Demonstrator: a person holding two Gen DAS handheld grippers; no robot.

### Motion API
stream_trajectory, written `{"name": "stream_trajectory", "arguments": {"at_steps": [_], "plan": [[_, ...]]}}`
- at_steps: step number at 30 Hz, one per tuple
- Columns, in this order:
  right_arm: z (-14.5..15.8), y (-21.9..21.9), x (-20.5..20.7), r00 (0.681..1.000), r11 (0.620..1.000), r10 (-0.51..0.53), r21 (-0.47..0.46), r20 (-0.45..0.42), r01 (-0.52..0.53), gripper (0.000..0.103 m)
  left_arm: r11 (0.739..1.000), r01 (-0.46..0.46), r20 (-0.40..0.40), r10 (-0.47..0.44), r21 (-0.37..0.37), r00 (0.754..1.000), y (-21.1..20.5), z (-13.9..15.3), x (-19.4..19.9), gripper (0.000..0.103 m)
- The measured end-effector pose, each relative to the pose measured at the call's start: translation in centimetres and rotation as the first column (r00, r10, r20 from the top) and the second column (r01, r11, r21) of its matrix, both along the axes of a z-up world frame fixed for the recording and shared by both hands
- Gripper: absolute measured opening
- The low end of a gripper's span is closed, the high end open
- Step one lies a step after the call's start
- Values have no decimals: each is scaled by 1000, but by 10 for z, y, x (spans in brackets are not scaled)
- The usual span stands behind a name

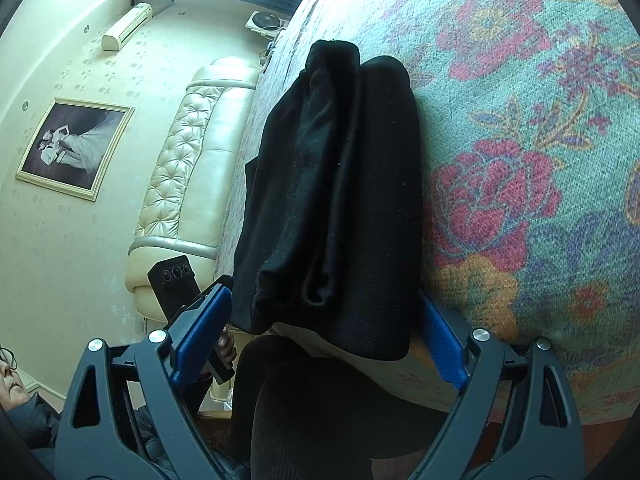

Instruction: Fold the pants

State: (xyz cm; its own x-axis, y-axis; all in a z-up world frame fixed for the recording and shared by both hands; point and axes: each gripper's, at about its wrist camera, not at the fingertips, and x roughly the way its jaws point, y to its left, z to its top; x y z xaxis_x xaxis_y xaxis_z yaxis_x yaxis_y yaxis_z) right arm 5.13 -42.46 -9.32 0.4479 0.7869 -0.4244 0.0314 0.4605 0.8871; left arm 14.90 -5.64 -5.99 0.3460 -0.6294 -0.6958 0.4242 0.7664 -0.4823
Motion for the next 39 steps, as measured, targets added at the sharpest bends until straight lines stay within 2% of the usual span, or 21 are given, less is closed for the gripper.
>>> {"name": "stream_trajectory", "arguments": {"at_steps": [7,10,12,15,20,24,26,32,34,35,36,38,39], "plan": [[0,-1,-1,1000,1000,-2,1,-2,2,90,998,-12,-59,8,-62,998,3,-5,1,86],[0,-2,-2,1000,1000,-2,0,-2,2,90,986,-39,-113,21,-161,993,12,-9,3,88],[0,-1,-2,1000,1000,-2,1,-2,2,90,966,-67,-171,24,-250,985,22,-13,7,89],[1,-2,-2,1000,1000,-1,2,-2,1,90,943,-72,-229,-5,-325,973,33,-18,13,89],[3,-1,-2,1000,1000,20,-7,-7,-20,90,938,-14,-281,-90,-346,956,48,-26,12,89],[1,-1,-4,1000,1000,24,9,-11,-24,90,931,75,-310,-194,-356,931,36,-31,0,89],[-4,0,-5,999,999,31,38,-20,-31,90,937,77,-292,-184,-341,939,29,-31,-3,89],[-9,1,-4,999,998,30,64,-28,-28,90,903,-17,-334,-141,-430,932,31,-34,6,90],[-8,1,-4,999,998,26,58,-33,-24,90,902,-15,-328,-142,-432,934,33,-31,7,90],[-8,1,-4,999,999,25,46,-37,-24,84,904,-12,-325,-141,-428,935,32,-30,7,90],[-6,1,-4,999,1000,23,20,-45,-23,72,906,-14,-324,-136,-423,936,29,-29,6,90],[-6,0,-5,998,1000,13,-12,-68,-14,57,909,-19,-321,-127,-416,939,25,-26,5,89],[-7,-2,-7,998,1000,14,-14,-67,-15,51,913,-20,-312,-118,-407,943,22,-25,5,81]]}}
